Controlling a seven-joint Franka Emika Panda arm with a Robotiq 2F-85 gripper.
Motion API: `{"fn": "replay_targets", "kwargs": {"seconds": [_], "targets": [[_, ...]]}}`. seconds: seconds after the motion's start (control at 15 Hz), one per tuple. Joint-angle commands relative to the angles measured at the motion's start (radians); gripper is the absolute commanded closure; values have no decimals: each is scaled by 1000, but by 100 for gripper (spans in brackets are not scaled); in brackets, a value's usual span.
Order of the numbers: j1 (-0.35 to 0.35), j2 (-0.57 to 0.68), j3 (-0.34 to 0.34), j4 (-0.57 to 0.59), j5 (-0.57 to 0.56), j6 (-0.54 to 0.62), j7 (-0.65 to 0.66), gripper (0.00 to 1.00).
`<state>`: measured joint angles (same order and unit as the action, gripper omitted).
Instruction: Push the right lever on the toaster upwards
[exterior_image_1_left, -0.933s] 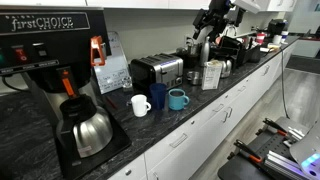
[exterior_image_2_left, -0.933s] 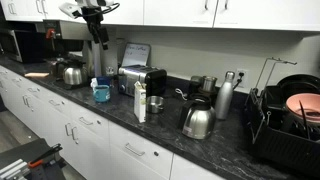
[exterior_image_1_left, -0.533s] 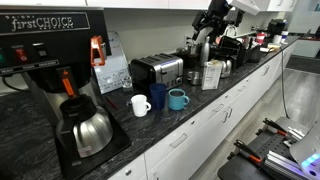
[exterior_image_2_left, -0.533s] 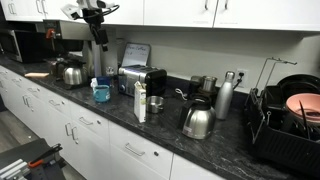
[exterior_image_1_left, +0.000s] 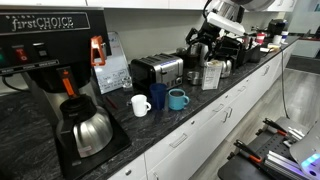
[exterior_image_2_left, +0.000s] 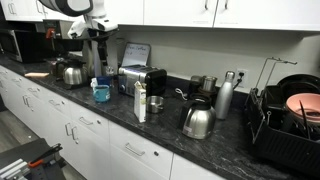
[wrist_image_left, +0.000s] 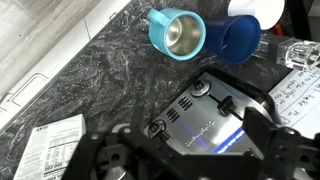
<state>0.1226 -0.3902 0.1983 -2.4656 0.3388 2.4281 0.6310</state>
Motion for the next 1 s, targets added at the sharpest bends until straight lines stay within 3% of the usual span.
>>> {"fn": "replay_targets", "kwargs": {"seconds": [0.0, 0.47, 0.93], "targets": [[-3, -1, 3, 2, 1, 1, 9, 0], [-6, -5, 3, 2, 1, 2, 14, 0], [-44, 66, -21, -63, 62, 143, 179, 0]]}}
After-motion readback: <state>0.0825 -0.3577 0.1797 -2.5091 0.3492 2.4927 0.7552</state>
